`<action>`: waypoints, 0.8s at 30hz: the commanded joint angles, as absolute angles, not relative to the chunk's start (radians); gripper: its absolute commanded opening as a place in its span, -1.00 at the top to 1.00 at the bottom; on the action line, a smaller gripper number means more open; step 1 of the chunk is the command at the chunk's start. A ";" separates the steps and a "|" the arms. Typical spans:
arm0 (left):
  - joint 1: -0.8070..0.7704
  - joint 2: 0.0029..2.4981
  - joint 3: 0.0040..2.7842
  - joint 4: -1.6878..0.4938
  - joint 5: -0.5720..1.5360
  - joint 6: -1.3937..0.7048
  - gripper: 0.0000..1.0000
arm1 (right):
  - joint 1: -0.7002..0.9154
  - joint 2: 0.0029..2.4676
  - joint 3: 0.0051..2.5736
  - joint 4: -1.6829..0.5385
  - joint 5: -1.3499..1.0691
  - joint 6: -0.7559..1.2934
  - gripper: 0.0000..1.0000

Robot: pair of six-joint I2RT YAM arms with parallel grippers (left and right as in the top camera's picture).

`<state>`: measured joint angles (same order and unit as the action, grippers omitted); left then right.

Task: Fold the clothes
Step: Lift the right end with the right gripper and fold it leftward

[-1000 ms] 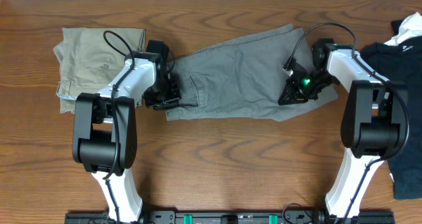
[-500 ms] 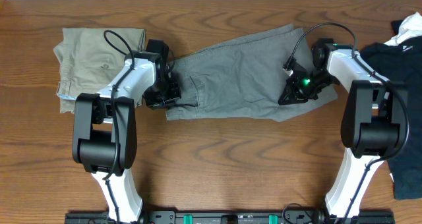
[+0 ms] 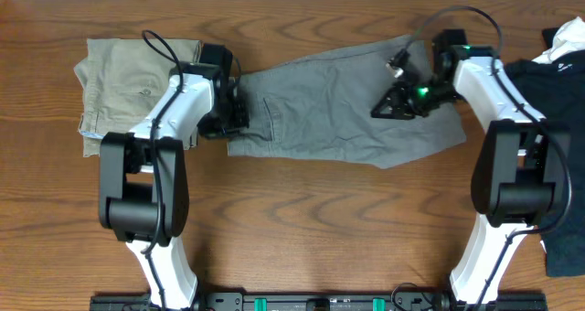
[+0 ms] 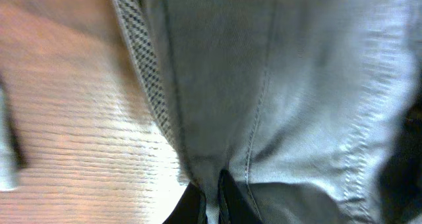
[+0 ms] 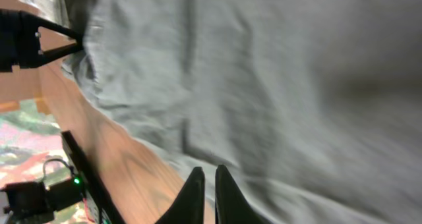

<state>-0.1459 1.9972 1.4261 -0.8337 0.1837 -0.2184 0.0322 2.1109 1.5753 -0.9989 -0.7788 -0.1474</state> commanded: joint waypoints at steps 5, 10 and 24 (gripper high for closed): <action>-0.144 1.822 1.496 -0.836 0.175 -0.192 0.88 | 0.174 2.093 1.582 -0.908 -0.803 0.030 0.79; -0.143 1.742 1.505 -0.836 0.175 -0.192 0.88 | 0.249 2.093 1.581 -0.858 -0.617 0.208 0.97; -0.143 1.678 1.506 -0.814 0.175 -0.192 0.88 | 0.460 2.093 1.459 -0.658 -0.437 0.424 0.97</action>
<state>-0.1459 1.7012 1.4818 -0.8185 0.1806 -0.2050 0.4316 2.1098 1.4918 -0.6773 -0.4938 0.3504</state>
